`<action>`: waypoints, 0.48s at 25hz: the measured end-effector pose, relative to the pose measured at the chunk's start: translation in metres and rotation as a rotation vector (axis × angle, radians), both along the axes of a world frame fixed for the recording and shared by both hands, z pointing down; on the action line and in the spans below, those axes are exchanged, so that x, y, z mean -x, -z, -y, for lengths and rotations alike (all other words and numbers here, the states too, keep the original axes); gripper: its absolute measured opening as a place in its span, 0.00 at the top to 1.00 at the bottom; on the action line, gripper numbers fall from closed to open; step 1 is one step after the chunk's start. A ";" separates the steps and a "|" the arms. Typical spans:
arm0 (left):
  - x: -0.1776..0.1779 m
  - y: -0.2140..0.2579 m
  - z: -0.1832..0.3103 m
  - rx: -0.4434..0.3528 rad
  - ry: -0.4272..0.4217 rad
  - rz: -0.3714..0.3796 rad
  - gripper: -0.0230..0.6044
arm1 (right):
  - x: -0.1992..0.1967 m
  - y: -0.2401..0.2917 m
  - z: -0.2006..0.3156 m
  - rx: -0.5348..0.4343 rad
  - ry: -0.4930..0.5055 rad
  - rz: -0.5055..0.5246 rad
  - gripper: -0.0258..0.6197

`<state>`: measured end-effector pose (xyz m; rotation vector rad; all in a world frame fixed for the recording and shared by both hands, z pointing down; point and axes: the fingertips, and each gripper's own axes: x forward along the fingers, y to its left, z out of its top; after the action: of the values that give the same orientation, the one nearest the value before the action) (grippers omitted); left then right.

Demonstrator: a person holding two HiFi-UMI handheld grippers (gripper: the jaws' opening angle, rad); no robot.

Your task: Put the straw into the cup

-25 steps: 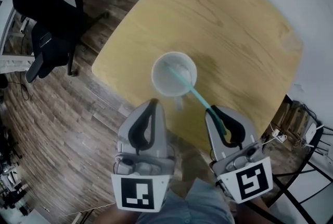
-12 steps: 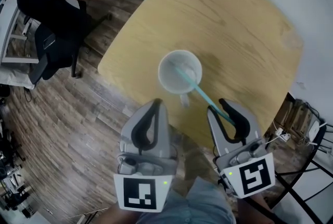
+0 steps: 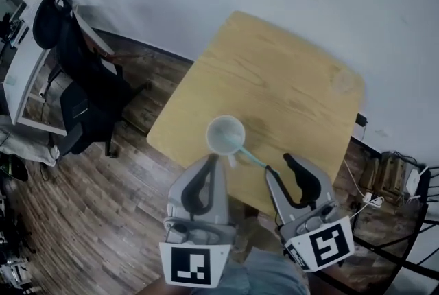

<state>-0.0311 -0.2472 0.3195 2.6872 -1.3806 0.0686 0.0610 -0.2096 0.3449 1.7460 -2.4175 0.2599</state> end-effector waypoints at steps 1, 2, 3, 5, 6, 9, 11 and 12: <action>-0.004 0.013 -0.002 -0.026 -0.009 -0.010 0.94 | 0.000 0.012 -0.002 -0.026 -0.004 0.001 0.73; -0.008 0.026 -0.005 -0.051 -0.019 -0.020 0.94 | 0.001 0.025 -0.003 -0.053 -0.007 0.000 0.73; -0.012 0.039 -0.007 -0.076 -0.029 -0.030 0.94 | 0.002 0.037 -0.003 -0.082 -0.010 -0.004 0.73; -0.018 0.063 -0.013 -0.127 -0.049 -0.052 0.94 | 0.004 0.063 -0.004 -0.149 -0.016 -0.017 0.75; -0.020 0.074 -0.016 -0.151 -0.057 -0.062 0.94 | 0.004 0.077 -0.004 -0.184 -0.019 -0.024 0.76; -0.025 0.099 -0.022 -0.214 -0.073 -0.065 0.94 | 0.005 0.113 -0.002 -0.255 -0.038 -0.027 0.89; -0.026 0.107 -0.024 -0.239 -0.079 -0.059 0.94 | 0.004 0.131 -0.003 -0.290 -0.056 -0.024 0.94; -0.026 0.110 -0.025 -0.247 -0.080 -0.057 0.94 | 0.004 0.138 -0.003 -0.307 -0.065 -0.026 0.95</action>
<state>-0.0049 -0.2224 0.2096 2.9173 -1.3444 -0.1825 0.0572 -0.2069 0.2069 1.9353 -2.4918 -0.1345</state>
